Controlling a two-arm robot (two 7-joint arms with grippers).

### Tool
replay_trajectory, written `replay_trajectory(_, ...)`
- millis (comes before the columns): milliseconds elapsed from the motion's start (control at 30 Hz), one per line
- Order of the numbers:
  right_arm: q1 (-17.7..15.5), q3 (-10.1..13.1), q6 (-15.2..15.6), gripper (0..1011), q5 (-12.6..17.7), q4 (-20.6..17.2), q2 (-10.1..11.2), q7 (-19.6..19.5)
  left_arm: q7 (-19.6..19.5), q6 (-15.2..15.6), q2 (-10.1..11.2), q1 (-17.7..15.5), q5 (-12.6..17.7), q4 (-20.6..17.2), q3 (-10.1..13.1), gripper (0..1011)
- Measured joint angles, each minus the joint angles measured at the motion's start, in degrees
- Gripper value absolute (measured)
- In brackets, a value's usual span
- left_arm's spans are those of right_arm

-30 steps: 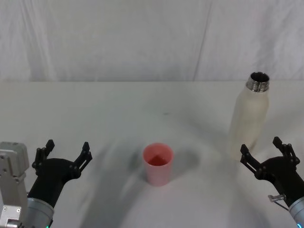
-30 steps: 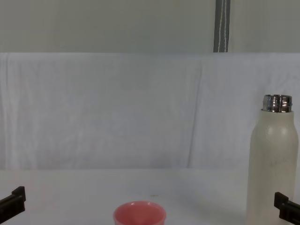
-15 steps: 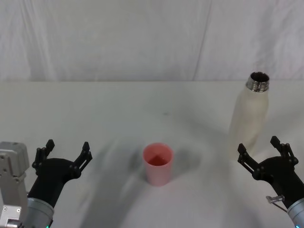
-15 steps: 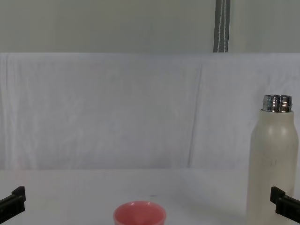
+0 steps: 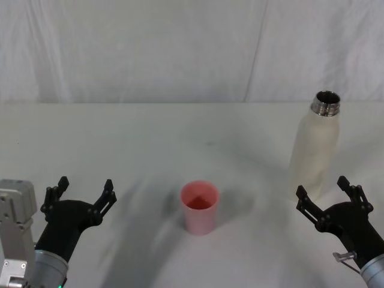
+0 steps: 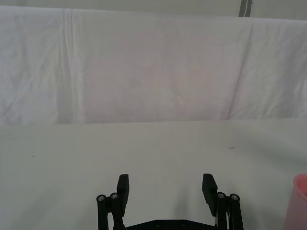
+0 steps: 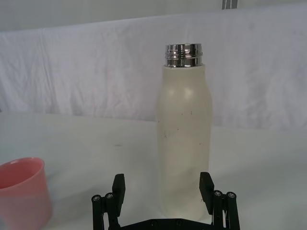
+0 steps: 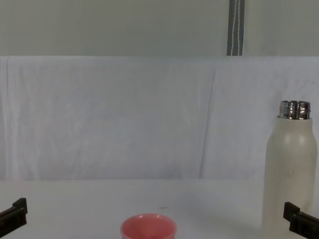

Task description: Grasp the thermos with one hand and pour water into the cup lid.

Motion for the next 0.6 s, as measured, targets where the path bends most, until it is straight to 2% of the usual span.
replay_trajectory(200,0.7,-0.6,-0.7,1001,-1.0,0.7,0.6,0.3,0.0,0.0,0.0,0.0,0.0,0.0,0.0,1001)
replay_trajectory(467,2.5,-1.5,-2.5,1001,-3.8,1.7,1.8,0.9,0.0,0.0,0.0,0.0,0.0,0.0,0.0,1001)
replay_trajectory(600,3.0,-1.9,-2.6,1001,-4.0,2.2,1.9,1.4,0.0,0.0,0.0,0.0,0.0,0.0,0.0,1001)
